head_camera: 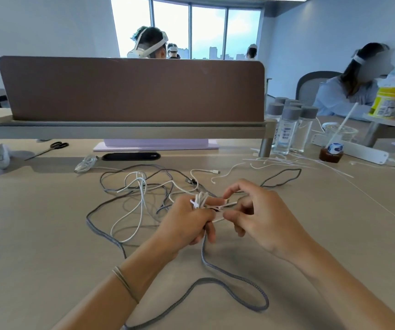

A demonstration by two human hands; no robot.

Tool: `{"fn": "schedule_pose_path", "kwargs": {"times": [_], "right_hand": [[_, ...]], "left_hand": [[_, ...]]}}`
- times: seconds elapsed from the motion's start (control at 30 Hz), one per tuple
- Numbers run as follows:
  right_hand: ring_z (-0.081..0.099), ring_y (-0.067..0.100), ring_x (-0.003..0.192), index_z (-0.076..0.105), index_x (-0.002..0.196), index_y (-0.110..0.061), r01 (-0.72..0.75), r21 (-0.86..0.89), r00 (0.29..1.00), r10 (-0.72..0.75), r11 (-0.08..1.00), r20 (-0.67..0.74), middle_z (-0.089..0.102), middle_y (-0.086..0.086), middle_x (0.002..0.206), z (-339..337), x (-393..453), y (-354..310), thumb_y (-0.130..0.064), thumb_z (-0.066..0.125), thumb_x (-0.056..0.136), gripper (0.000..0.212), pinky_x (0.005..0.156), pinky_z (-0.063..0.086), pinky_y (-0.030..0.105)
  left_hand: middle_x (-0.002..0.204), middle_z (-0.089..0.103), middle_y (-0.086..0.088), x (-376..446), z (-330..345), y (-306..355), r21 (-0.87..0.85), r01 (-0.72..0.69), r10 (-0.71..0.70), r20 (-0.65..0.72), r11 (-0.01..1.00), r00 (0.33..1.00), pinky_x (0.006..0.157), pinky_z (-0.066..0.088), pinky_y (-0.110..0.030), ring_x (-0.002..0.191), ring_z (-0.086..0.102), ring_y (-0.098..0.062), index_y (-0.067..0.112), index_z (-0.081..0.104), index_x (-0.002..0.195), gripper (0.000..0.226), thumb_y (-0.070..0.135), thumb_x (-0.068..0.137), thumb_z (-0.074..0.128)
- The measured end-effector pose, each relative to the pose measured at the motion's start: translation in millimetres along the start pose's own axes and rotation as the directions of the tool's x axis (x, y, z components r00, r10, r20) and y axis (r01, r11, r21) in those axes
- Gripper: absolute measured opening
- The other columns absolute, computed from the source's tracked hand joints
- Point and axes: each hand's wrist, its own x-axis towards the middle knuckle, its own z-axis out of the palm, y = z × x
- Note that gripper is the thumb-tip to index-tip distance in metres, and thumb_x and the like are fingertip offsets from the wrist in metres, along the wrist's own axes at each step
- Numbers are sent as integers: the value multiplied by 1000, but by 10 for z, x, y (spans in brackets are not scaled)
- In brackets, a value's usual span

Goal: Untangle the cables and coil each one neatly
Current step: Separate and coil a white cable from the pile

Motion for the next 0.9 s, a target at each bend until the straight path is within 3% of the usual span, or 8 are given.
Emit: {"fn": "schedule_pose_path", "kwargs": {"times": [0.1, 0.2, 0.37, 0.43, 0.53, 0.7, 0.8, 0.9], "right_hand": [[64, 17, 56, 65, 97, -24, 36, 160, 999, -38, 986, 8, 71, 3, 60, 94, -49, -120, -16, 74, 91, 13, 63, 49, 20], [68, 21, 58, 71, 95, -18, 31, 248, 999, -31, 968, -3, 71, 4, 59, 259, -76, -194, -14, 75, 90, 7, 67, 52, 16], [63, 12, 49, 70, 79, -18, 60, 176, 998, -54, 983, -42, 67, 2, 54, 388, -80, -176, -18, 71, 94, 15, 63, 55, 26], [61, 9, 48, 68, 78, -18, 72, 155, 997, -70, 985, -18, 65, 1, 52, 357, -82, -168, -17, 67, 96, 19, 64, 56, 29], [58, 13, 48, 68, 78, -16, 19, 162, 999, -24, 987, 30, 66, 5, 52, 223, -52, -113, -15, 65, 97, 19, 64, 52, 29], [62, 25, 52, 67, 78, -11, -41, 204, 997, 25, 978, 79, 65, 7, 50, 131, 14, -29, -15, 65, 98, 20, 80, 55, 34], [59, 18, 49, 67, 77, -11, -44, 200, 996, 28, 979, 82, 65, 9, 53, 117, 9, -22, -15, 66, 97, 20, 69, 53, 32], [61, 21, 53, 66, 77, -12, -33, 169, 996, 18, 985, 86, 67, 10, 56, 135, -9, -39, -13, 66, 97, 20, 69, 54, 35]], "left_hand": [[53, 67, -10, 3, 17, -25, 168, -42, 74, -188, 985, 979, 37, 34, -19, 34, 47, -14, 16, 74, 82, 26, -1, 86, 56], [48, 65, -6, -21, 35, -69, 330, -47, 133, -242, 943, 961, 40, 42, -27, 39, 56, -11, 8, 64, 55, 17, -5, 65, 63], [45, 63, -3, -43, 52, -109, 366, -43, 136, -232, 929, 963, 42, 51, -39, 43, 59, -15, 12, 61, 50, 20, -5, 58, 58], [45, 62, -2, -45, 53, -44, 317, -85, 137, -144, 945, 980, 41, 47, -37, 41, 55, -11, 11, 60, 50, 26, -9, 66, 58], [46, 45, 4, -32, -13, 52, 105, 11, -18, 70, 994, 997, 40, 22, -22, 40, 31, -9, 15, 57, 59, 30, -10, 72, 65], [60, 25, 1, -7, -148, 81, -258, 185, -85, 356, 948, 931, 52, 10, -30, 52, 15, -12, 21, 58, 70, 19, 4, 75, 64], [59, 21, 1, 5, -148, 69, -425, 327, -127, 435, 844, 892, 57, 11, -31, 52, 15, -13, 16, 55, 77, 14, 26, 85, 60], [55, 24, 2, 16, -79, 31, -377, 340, -201, 362, 861, 910, 52, 16, -28, 48, 19, -12, 13, 50, 79, 30, 39, 94, 55]]}}
